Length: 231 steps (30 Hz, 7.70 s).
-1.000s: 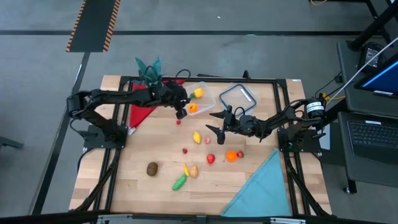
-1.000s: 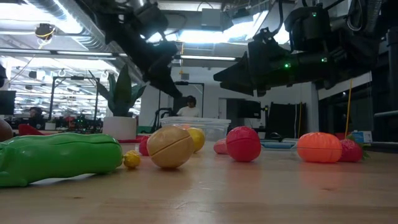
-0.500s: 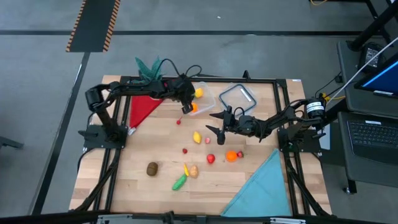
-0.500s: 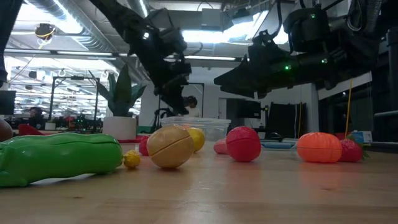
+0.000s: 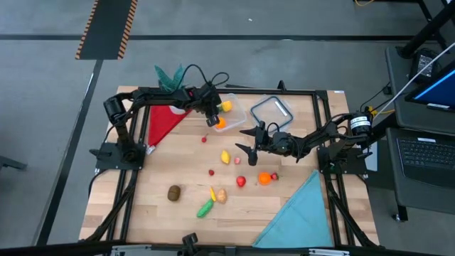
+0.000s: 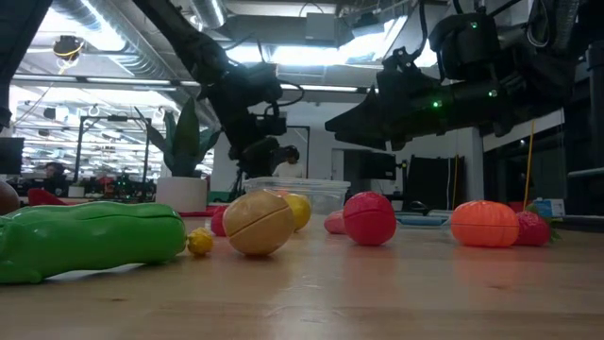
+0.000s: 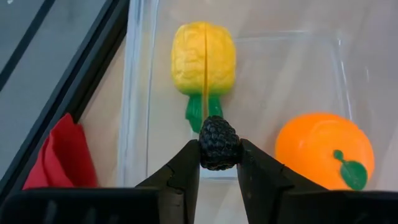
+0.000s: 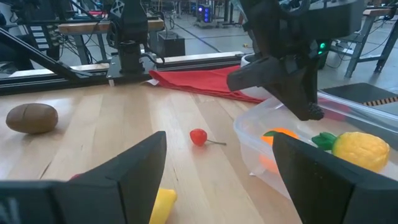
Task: Pick and placing Produce into tupperware
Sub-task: Put the blackberry into the transparent container, then put the right red strawberry into the transparent container
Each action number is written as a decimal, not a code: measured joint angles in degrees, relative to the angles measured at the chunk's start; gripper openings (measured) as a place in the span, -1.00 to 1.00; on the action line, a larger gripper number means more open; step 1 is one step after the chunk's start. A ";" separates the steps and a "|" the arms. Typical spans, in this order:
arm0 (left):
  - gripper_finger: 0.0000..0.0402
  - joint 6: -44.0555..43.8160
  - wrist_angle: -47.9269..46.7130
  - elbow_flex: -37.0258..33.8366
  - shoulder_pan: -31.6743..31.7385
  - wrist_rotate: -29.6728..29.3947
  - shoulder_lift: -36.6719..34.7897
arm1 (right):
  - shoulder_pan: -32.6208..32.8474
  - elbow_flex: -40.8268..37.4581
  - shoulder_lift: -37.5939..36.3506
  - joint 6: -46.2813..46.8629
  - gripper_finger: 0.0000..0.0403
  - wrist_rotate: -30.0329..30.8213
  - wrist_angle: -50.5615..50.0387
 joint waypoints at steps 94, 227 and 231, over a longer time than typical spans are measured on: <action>0.02 -6.51 39.75 -51.67 -42.62 -6.54 -56.19 | 10.21 -0.33 -46.48 7.09 0.47 -10.96 -59.53; 0.02 -11.43 41.38 -51.63 -42.56 -14.36 -56.11 | 25.97 6.10 -15.57 24.09 0.47 -7.99 -79.85; 0.02 -11.45 40.50 -51.63 -42.58 -14.36 -56.11 | 25.97 6.10 -14.56 24.07 0.47 -7.80 -79.42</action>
